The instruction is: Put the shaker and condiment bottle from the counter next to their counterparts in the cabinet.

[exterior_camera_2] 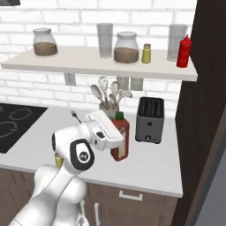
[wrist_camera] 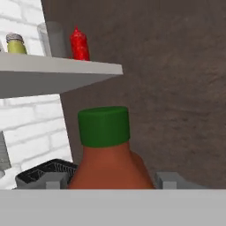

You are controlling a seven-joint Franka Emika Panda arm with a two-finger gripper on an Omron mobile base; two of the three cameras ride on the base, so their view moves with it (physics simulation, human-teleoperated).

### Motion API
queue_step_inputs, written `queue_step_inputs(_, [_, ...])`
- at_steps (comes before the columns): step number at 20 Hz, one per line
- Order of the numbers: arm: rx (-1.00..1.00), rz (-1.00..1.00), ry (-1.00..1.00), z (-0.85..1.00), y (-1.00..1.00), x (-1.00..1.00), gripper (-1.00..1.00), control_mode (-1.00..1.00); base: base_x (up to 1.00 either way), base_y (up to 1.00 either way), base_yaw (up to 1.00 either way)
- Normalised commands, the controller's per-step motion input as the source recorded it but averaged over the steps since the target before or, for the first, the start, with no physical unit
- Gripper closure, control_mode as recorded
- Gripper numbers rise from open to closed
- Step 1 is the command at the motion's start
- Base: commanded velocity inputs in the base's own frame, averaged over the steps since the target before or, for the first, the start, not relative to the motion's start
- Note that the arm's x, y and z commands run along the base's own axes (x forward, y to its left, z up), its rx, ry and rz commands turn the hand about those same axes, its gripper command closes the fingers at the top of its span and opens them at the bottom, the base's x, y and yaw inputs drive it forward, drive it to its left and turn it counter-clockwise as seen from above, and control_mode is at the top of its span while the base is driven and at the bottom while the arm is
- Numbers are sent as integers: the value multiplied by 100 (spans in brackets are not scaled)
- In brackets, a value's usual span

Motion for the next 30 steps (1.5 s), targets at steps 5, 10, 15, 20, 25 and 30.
queue_step_inputs(5, [-29,27,1,69,-12,-35,100,-100,0,0,0])
queue_step_inputs(10, [-21,13,9,60,-2,-50,100,-100,0,0,0])
queue_step_inputs(15, [-6,0,9,88,0,-24,100,-100,0,0,0])
queue_step_inputs(20, [0,0,8,100,0,-10,100,-100,0,0,0])
queue_step_inputs(25, [3,0,12,100,-18,-37,100,-100,0,0,0])
queue_step_inputs(30, [14,-1,1,98,-16,-44,100,-100,0,0,0])
